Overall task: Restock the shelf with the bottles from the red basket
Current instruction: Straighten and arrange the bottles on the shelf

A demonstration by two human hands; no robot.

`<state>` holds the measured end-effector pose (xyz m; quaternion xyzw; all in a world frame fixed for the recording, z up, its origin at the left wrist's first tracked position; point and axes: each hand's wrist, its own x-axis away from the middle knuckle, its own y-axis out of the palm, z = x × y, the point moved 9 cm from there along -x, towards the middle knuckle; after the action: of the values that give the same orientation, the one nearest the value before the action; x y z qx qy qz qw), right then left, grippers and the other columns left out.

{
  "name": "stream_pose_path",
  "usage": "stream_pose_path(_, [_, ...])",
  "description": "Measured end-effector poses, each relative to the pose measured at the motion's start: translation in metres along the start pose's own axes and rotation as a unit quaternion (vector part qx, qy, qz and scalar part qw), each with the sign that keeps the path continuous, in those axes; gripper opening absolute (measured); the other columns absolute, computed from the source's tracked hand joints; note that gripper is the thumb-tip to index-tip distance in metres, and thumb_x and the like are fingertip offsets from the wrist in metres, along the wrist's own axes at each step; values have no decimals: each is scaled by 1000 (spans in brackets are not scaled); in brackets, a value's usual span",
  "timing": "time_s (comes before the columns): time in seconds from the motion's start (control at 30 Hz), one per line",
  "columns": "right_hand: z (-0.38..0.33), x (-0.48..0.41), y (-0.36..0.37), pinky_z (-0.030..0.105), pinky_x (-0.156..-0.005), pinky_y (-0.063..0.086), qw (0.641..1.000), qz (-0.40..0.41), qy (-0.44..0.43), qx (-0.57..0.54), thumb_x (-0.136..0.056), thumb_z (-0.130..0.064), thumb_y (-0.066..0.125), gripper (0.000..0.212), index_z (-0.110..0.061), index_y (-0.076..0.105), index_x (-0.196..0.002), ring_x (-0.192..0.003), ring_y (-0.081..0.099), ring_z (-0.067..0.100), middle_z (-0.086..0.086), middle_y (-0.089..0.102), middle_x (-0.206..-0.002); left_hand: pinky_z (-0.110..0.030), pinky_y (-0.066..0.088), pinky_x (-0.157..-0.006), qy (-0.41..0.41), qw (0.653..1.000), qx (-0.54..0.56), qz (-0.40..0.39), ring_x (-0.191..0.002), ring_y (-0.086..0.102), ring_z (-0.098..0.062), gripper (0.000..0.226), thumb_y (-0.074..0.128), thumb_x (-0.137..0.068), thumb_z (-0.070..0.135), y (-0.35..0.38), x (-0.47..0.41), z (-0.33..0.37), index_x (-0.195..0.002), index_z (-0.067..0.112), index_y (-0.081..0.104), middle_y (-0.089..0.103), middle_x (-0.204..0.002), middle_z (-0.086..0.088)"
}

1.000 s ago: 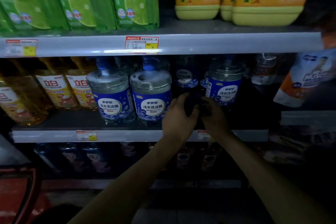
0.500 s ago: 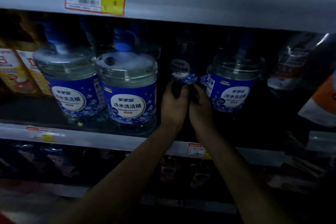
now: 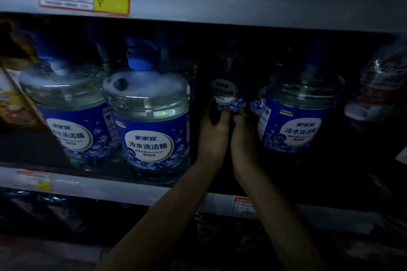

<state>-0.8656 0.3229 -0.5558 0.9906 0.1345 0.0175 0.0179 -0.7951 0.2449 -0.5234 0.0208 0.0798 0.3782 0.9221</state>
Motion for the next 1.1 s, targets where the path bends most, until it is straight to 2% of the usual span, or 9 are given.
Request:
stream_pose_path(0.13, [9,-5,2,26,-89,37,999,2,30,-15,-108,-31,37,35,-23,57,-137,-112,53,15,-2,58,-127,-40,51,-106,-19,1000,-1,5,-116,66,-14,36,54,-103,25,0,-2,-2,-138,22,61,70,-127,-1])
stream_pose_path(0.3, [14,-10,5,34,-100,42,998,32,46,-43,-103,-42,44,32,-27,62,-125,-116,57,20,1,62,-125,-40,53,-101,-64,998,-21,-2,-105,69,-15,18,54,-103,22,2,-5,-8,-115,26,68,73,-111,-1])
stream_pose_path(0.4, [15,-15,9,40,-115,35,999,36,14,-38,-100,-43,41,45,-31,53,-142,-133,49,20,1,54,-145,-42,52,-103,-74,997,-24,-10,-111,67,-22,29,54,-104,21,5,-10,-10,-131,16,62,70,-121,-8])
stream_pose_path(0.47, [10,-13,8,42,-116,36,998,44,-3,-36,-97,-46,41,48,-35,52,-143,-133,49,18,-4,53,-146,-37,53,-100,-80,996,-36,-11,-112,65,-22,36,55,-104,23,5,-14,-14,-137,11,58,69,-124,-8])
stream_pose_path(0.57, [12,-14,5,47,-116,37,996,63,4,-70,-73,-65,42,72,-41,54,-140,-132,52,18,-6,57,-143,-31,54,-96,-72,994,-72,-31,-110,65,-16,50,61,-97,32,10,-14,-17,-142,13,52,67,-125,-4])
stream_pose_path(0.63, [13,-18,6,49,-115,38,995,57,12,-80,-75,-60,44,69,-42,53,-141,-132,52,20,-5,57,-143,-42,52,-105,-68,993,-94,-33,-119,64,-17,67,61,-85,44,12,-17,-22,-147,23,46,65,-132,-1])
stream_pose_path(0.8, [5,-11,1,47,-114,39,995,52,27,-76,-87,-56,44,45,-44,59,-128,-130,52,21,-4,57,-142,-43,54,-103,-52,990,-133,-20,-117,65,-20,64,66,-91,37,13,-26,-26,-150,24,45,65,-134,-3])
stream_pose_path(0.93, [14,-10,2,48,-112,42,991,66,53,-105,-70,-76,46,80,-34,60,-137,-127,56,21,-3,60,-140,-15,49,-98,-43,992,-107,-49,-125,56,-11,60,65,-100,31,18,-20,-23,-153,15,43,58,-143,-3])
stream_pose_path(1.1, [18,-9,7,34,-99,47,986,86,46,-133,-89,-63,47,54,-36,62,-134,-119,60,16,-6,64,-132,-39,51,-107,-17,993,-110,-49,-121,63,-14,77,67,-75,50,14,-19,-17,-144,18,53,66,-132,0])
